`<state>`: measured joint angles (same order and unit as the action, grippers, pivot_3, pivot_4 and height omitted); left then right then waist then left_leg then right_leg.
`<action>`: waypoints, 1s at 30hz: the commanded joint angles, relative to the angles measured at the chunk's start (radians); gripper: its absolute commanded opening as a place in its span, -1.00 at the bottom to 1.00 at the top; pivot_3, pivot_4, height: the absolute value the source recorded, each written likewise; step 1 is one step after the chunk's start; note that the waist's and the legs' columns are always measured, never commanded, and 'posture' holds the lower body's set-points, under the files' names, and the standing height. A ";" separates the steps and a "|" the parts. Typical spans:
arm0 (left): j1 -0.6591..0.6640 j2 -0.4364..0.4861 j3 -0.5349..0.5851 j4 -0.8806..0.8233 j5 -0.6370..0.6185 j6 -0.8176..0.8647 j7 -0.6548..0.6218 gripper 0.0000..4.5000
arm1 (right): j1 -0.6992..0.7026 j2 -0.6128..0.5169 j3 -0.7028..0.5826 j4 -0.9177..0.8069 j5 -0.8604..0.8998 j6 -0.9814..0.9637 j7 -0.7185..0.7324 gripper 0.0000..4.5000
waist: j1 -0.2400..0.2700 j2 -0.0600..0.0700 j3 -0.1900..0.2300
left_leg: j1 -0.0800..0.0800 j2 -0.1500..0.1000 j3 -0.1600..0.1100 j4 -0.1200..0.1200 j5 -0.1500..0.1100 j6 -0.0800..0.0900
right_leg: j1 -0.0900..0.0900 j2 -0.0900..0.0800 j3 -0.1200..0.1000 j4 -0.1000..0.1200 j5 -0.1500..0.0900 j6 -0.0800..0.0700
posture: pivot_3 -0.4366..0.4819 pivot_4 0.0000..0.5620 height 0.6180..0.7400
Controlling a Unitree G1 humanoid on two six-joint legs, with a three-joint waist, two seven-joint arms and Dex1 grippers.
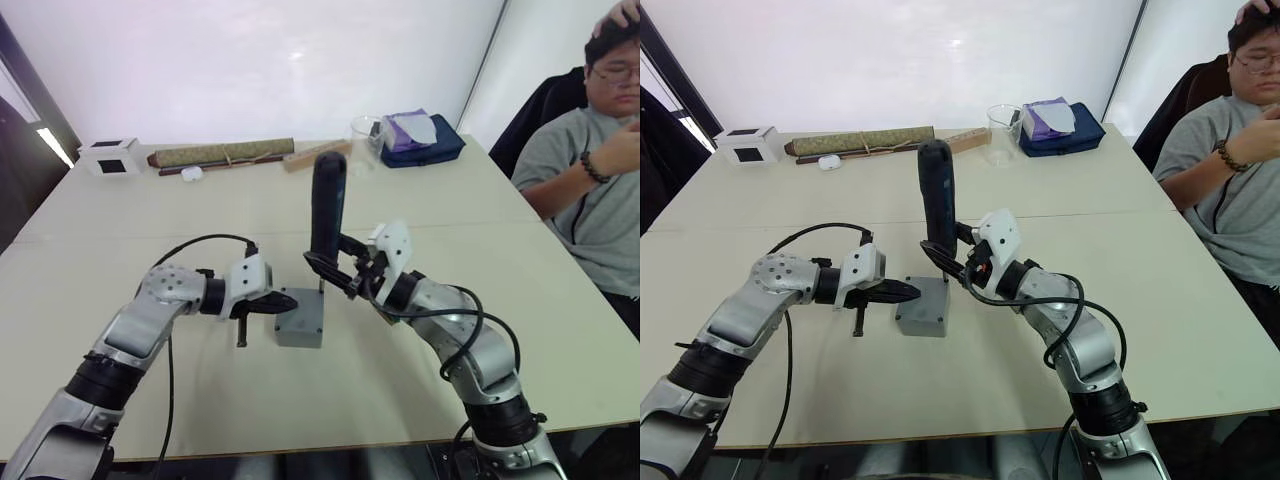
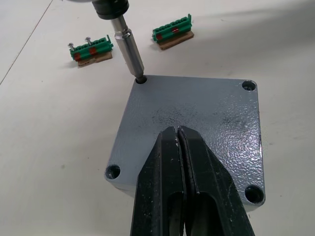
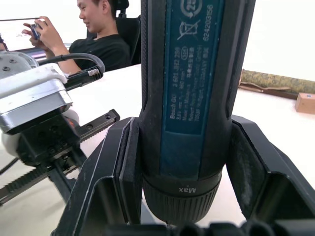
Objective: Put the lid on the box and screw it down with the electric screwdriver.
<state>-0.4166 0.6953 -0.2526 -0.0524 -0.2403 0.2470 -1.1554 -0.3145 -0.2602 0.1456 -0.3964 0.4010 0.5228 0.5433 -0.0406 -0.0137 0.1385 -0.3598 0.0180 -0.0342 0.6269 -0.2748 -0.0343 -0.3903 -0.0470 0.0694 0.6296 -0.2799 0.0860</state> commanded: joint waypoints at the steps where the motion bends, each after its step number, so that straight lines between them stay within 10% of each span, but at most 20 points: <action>1: 0.022 0.004 -0.022 0.024 0.039 0.028 0.006 -1.00 | -0.038 -0.031 -0.065 -0.093 0.095 0.119 -0.014 -0.09 | 0.000 0.002 0.002 | -0.004 0.000 0.000 0.000 0.000 0.000 | 0.000 0.000 0.000 0.000 0.001 -0.001 | -0.05 -0.47 0.93; 20: -0.025 0.040 0.185 -0.299 -0.231 0.224 0.002 -1.00 | -0.510 -0.439 -0.442 -0.043 0.530 1.000 -0.299 -0.09 | 0.000 0.005 0.044 | -0.049 -0.005 0.001 0.006 0.001 0.000 | -0.041 0.002 -0.010 0.002 0.010 0.008 | -0.05 -0.47 0.93; 30: -0.019 0.056 0.247 -0.349 -0.299 0.260 0.031 -1.00 | -0.540 -0.722 -0.187 0.303 0.570 1.092 -0.299 -0.09 | 0.000 0.004 0.053 | -0.050 -0.007 0.003 0.007 0.001 0.000 | -0.040 0.003 -0.012 0.002 0.010 0.008 | -0.05 -0.47 0.93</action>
<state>-0.4350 0.7462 -0.0408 -0.3622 -0.5142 0.5034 -1.1373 -0.8393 -0.9417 -0.0520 -0.1138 0.9575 1.6078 0.2414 -0.0405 -0.0101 0.1913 -0.4098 0.0109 -0.0315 0.6345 -0.2738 -0.0340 -0.4306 -0.0442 0.0578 0.6321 -0.2700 0.0941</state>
